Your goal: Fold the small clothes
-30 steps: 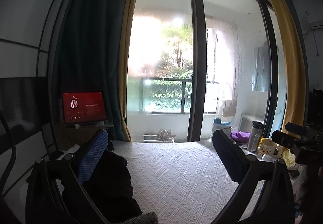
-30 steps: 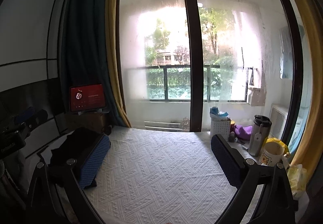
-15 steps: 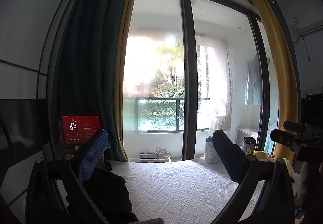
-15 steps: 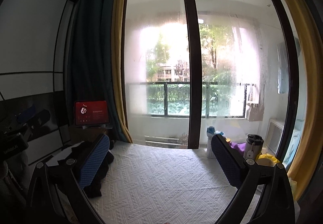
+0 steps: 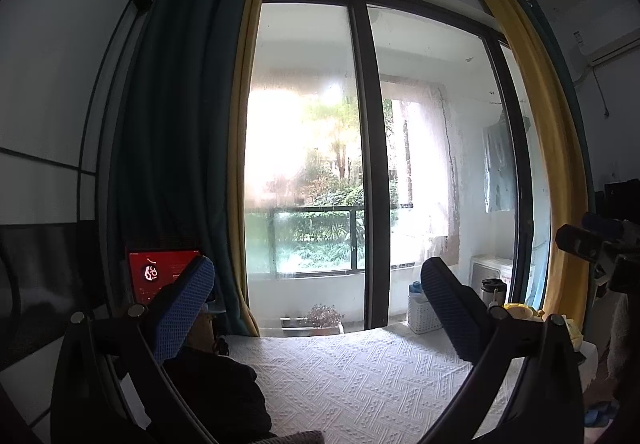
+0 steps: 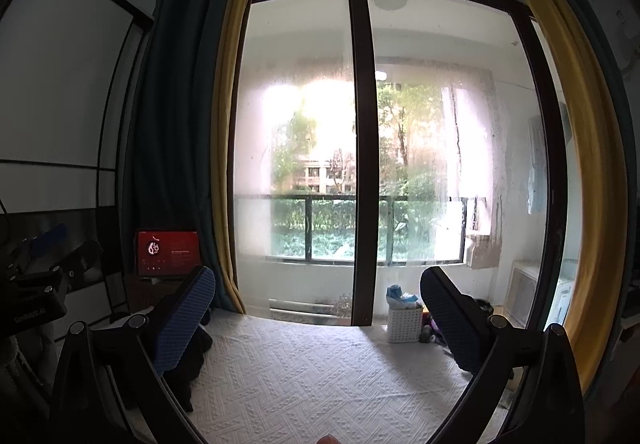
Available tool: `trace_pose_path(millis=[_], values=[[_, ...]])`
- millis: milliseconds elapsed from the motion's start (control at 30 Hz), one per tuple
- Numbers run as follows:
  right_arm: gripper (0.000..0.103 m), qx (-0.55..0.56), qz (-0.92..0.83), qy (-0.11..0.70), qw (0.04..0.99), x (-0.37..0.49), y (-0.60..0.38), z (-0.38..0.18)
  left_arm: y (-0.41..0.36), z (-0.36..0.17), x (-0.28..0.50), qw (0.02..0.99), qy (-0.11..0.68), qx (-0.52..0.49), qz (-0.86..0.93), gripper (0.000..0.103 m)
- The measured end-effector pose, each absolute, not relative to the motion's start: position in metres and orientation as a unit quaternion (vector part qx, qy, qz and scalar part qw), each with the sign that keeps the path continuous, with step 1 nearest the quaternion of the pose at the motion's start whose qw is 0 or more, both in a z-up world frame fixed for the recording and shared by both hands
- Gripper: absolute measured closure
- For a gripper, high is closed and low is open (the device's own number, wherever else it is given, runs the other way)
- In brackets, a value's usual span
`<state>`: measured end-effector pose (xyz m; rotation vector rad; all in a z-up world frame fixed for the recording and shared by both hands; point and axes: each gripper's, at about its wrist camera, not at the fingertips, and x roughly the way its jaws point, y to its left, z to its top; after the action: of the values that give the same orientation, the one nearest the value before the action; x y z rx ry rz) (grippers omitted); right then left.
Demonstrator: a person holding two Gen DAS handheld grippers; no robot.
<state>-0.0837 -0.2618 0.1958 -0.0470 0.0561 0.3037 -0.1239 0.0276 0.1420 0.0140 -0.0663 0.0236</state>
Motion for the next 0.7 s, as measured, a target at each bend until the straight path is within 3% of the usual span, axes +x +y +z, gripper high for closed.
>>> trace_pose_path(millis=[433, 700], values=[[0.0, -0.015, 0.154, 0.003, 0.988, -0.108, -0.269, 0.219, 0.027, 0.164, -0.148, 0.997, -0.067, 0.023, 0.021, 0.001], [0.0, -0.011, 0.161, 0.015, 0.987, -0.111, -0.269, 0.227, 0.026, 0.169, -0.138, 0.999, -0.009, 0.025, 0.036, 0.001]])
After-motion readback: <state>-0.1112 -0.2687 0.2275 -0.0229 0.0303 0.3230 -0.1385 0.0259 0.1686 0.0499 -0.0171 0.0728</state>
